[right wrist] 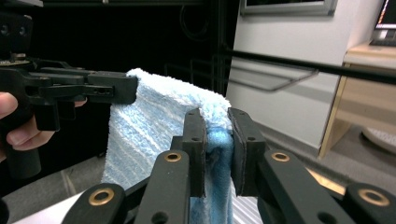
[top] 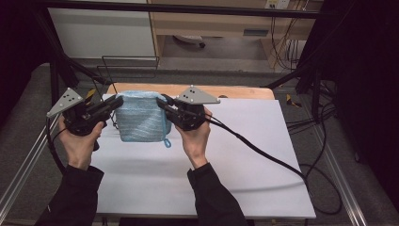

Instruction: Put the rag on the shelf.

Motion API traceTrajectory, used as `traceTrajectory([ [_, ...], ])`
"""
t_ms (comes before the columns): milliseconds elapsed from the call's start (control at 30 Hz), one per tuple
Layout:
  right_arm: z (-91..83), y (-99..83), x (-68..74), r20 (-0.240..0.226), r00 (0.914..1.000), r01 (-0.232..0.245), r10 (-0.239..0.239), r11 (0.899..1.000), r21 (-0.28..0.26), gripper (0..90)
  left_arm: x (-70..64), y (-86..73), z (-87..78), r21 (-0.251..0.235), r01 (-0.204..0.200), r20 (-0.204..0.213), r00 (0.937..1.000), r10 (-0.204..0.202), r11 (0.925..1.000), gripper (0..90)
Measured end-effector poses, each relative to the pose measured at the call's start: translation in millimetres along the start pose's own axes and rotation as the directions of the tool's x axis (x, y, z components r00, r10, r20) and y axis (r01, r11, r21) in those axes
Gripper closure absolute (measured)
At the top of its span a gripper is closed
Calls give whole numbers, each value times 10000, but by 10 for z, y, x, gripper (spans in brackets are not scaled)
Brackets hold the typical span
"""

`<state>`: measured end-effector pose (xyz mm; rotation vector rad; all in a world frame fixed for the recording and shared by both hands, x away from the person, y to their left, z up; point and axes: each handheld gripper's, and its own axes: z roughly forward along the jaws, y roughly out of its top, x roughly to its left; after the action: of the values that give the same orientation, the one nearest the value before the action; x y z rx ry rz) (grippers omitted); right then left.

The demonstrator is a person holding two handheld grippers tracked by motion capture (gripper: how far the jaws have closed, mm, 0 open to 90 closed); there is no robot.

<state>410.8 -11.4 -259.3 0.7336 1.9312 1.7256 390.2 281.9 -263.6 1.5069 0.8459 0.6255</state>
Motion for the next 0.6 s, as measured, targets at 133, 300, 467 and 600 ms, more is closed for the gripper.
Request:
traceTrajectory([
  [133,31,93,-3,70,9999,123,-122,9998,-183,786,8,88,-4,-241,-123,-146,9998,119,9996,815],
  [300,75,226,1,153,9993,337,-331,9988,-368,787,42,185,-6,-502,-126,-270,9996,112,9987,815],
  [467,136,359,5,225,9985,506,-494,9973,-538,787,91,297,-7,-771,-148,-395,9992,118,9969,815],
  [600,189,451,-3,245,9983,542,-526,9961,-701,787,126,394,-9,-979,-195,-510,9986,145,9950,815],
])
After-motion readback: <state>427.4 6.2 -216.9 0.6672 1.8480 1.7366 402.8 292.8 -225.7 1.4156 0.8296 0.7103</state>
